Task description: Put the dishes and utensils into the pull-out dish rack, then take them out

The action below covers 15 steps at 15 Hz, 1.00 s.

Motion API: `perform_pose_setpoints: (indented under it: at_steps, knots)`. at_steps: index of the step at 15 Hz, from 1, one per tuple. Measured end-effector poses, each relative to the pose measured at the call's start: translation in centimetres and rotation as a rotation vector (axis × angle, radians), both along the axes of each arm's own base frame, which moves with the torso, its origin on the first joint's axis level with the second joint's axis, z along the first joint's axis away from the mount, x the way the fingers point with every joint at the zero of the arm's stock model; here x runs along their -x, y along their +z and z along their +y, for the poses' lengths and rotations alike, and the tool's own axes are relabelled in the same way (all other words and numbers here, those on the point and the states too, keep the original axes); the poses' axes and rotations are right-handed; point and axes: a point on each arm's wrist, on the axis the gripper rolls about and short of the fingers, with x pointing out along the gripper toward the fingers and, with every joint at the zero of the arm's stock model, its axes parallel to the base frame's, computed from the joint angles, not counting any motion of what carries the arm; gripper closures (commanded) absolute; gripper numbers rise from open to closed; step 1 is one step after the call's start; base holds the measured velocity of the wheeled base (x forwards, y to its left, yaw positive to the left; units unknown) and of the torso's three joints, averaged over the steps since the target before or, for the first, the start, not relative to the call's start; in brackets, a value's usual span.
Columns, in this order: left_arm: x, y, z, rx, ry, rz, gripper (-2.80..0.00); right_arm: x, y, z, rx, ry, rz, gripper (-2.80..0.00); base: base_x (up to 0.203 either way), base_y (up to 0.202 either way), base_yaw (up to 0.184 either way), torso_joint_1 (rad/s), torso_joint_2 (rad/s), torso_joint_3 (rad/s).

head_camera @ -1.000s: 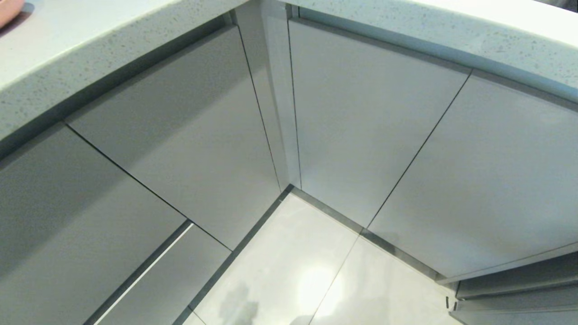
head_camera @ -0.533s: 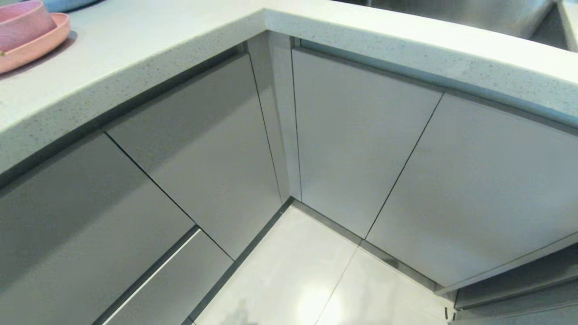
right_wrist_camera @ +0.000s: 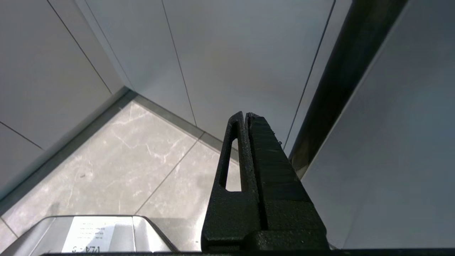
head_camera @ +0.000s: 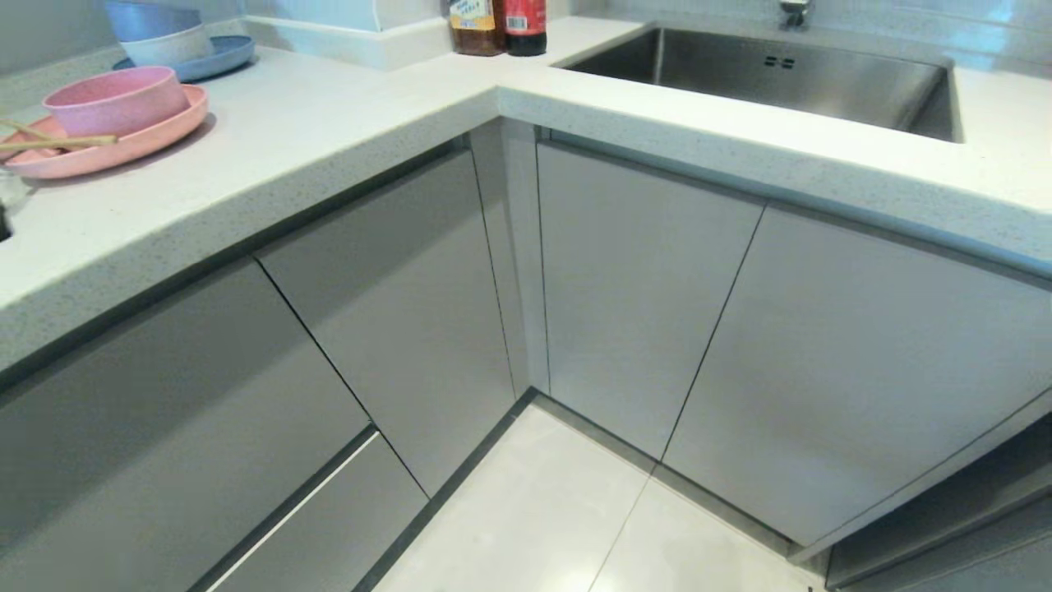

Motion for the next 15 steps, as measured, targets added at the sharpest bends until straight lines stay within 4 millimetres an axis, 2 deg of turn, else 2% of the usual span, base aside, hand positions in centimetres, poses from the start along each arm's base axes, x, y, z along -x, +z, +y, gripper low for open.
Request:
perform_pose_setpoints:
  at_steps: [15]
  knots:
    - [0.00,-0.01,-0.05,-0.006,-0.022,0.002,0.00,0.00,0.00,0.00,0.000,0.000,0.000,0.00,0.000,0.000,0.000,0.001,0.00,0.200]
